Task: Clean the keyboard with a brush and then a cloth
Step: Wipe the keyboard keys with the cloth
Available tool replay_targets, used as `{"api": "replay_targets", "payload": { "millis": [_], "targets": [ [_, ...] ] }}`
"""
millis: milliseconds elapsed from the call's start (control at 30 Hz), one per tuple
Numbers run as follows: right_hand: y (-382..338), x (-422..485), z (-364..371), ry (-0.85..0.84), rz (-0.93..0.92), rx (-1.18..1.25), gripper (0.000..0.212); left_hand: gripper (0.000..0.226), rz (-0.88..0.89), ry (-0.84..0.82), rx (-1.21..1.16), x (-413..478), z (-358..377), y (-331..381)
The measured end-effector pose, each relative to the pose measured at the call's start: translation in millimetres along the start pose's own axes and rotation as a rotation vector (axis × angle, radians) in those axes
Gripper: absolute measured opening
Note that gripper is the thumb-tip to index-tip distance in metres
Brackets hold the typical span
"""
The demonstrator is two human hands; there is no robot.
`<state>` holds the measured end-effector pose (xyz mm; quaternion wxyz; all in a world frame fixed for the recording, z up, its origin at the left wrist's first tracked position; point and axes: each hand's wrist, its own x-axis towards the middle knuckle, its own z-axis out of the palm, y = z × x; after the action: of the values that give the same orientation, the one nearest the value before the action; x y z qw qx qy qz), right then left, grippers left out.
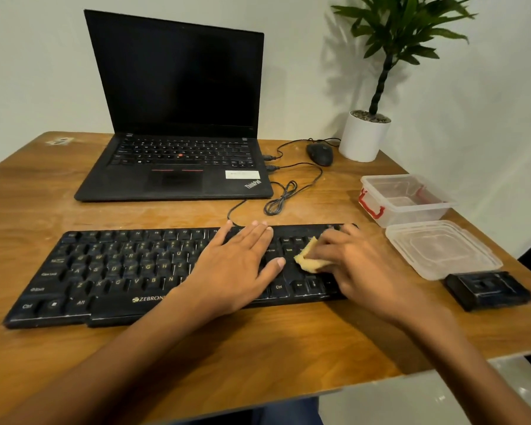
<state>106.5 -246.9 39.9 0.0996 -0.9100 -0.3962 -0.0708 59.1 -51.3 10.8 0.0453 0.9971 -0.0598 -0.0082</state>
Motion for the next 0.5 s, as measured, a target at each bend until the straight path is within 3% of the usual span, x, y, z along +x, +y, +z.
{"api": "replay_targets", "payload": {
  "millis": [33, 167, 367, 500],
  "targets": [
    [5, -1, -4, -0.015, 0.012, 0.035, 0.034, 0.063, 0.001, 0.0, -0.005, 0, 0, 0],
    [7, 21, -2, 0.186, 0.109, 0.087, 0.037, 0.062, -0.002, 0.014, -0.008, 0, 1, 1],
    [-23, 0, 11, 0.052, 0.009, 0.106, 0.05, 0.062, -0.013, 0.031, -0.013, 0, 2, 1],
    [-9, -6, -8, -0.005, 0.053, 0.181, 0.049, 0.062, -0.009, 0.035, -0.024, 0, 3, 1]
  ]
}}
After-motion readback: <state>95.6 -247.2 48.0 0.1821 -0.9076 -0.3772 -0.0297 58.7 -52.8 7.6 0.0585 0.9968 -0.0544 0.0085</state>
